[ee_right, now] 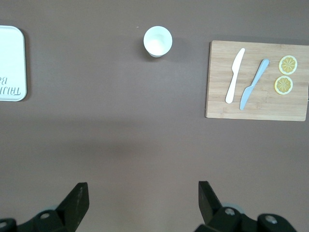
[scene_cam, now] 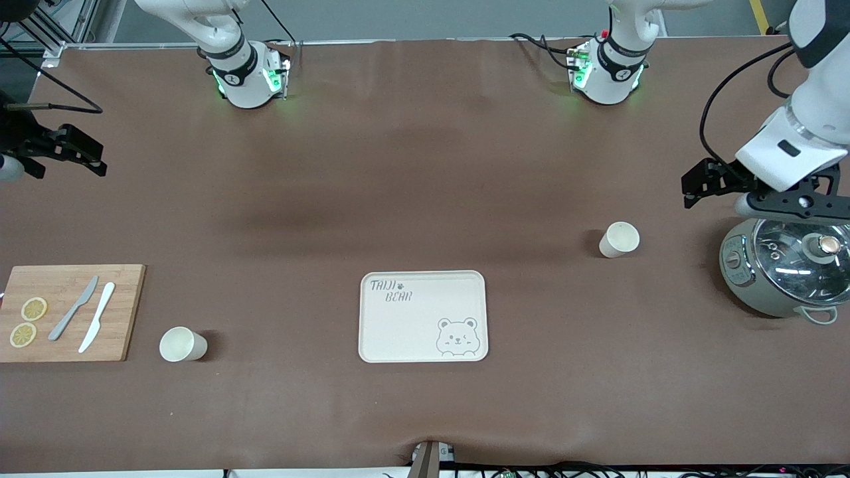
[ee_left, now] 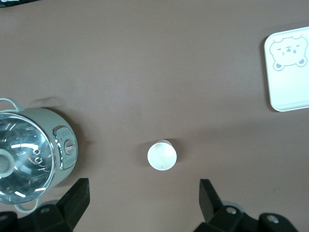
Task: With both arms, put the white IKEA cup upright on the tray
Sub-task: 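Reach the left gripper to the pot cup while the right gripper reaches the board cup, then grasp the cup with the left gripper while the right gripper grasps the board cup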
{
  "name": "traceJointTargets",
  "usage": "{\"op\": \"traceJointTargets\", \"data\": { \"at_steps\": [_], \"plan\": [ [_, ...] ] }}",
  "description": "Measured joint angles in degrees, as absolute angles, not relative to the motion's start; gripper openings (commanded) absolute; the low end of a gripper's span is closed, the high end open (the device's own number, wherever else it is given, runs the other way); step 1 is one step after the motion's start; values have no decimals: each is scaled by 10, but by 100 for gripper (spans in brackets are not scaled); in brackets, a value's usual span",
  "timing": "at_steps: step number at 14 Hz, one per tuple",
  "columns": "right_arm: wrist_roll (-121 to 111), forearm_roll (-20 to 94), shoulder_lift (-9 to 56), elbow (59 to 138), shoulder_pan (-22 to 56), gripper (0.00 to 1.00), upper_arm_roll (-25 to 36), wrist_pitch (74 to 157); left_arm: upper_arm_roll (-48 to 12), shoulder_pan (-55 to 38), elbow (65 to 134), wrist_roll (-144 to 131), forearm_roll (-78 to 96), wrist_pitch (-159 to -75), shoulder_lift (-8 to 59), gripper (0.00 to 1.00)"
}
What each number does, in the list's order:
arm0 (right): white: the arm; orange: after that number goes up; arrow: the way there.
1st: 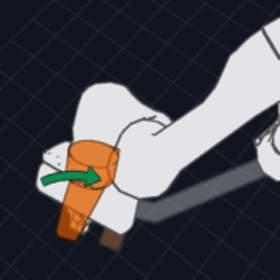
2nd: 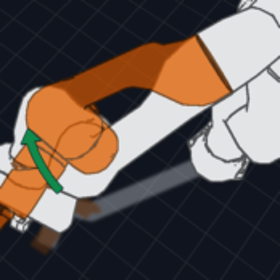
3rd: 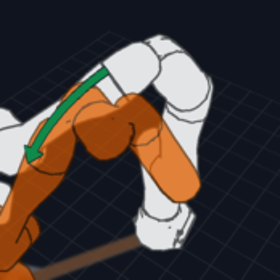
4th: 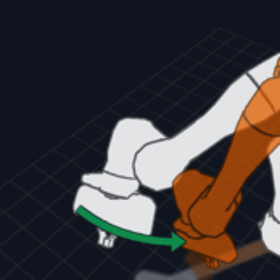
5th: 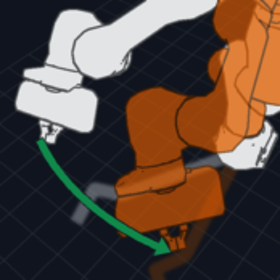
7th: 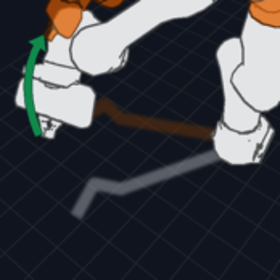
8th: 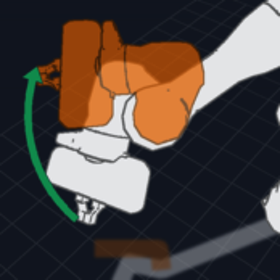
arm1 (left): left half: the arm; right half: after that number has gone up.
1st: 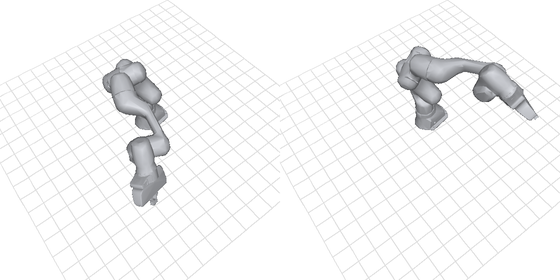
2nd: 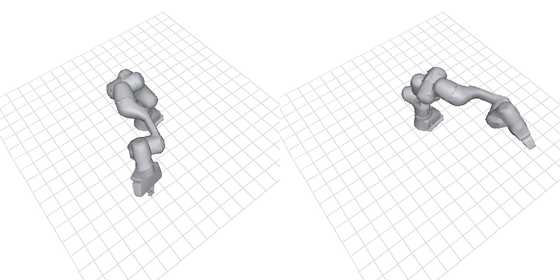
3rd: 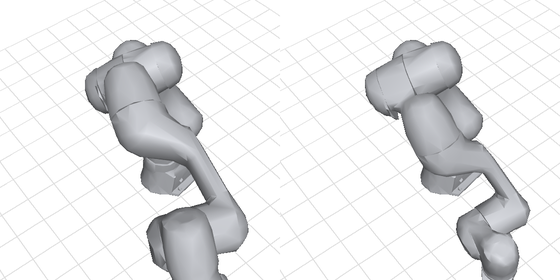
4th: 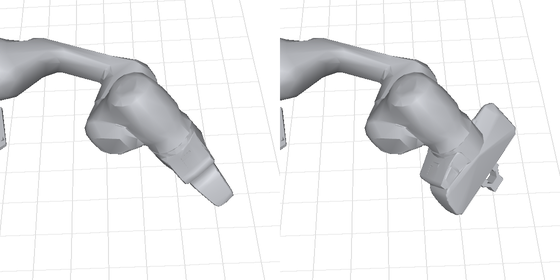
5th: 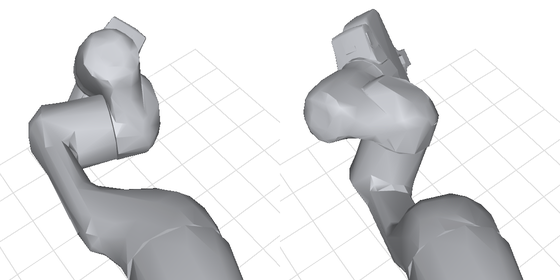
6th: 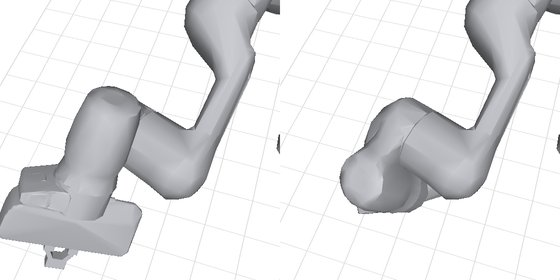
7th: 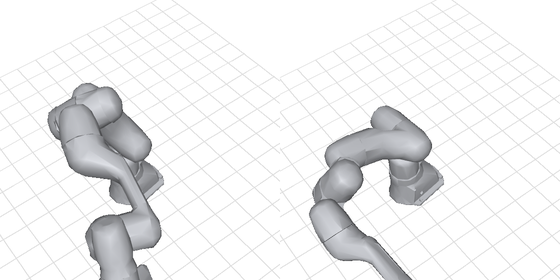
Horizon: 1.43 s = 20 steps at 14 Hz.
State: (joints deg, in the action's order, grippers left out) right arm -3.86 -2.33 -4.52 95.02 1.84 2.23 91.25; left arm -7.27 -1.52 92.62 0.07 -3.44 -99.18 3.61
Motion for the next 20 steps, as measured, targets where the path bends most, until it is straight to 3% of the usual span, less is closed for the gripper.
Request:
{"op": "traceJointTargets", "data": {
  "at_steps": [5, 10, 15, 20],
  "plan": [
    [-38, -26, -41, 950, 21, 100, 23, 921, -72, 9, 1085, 34, -34, -1142, 47, 100],
    [-38, -28, 8, 950, 6, 100, 31, 997, -70, 67, 1237, 122, -8, -1325, 59, 100],
    [-38, -28, 92, 950, -23, 100, 33, 1100, -73, 64, 1312, 122, -8, -1465, 93, 100],
    [-36, -25, 170, 950, -36, 100, 33, 1185, -74, 60, 1325, 122, -8, -1494, 121, 100]
  ]
}}
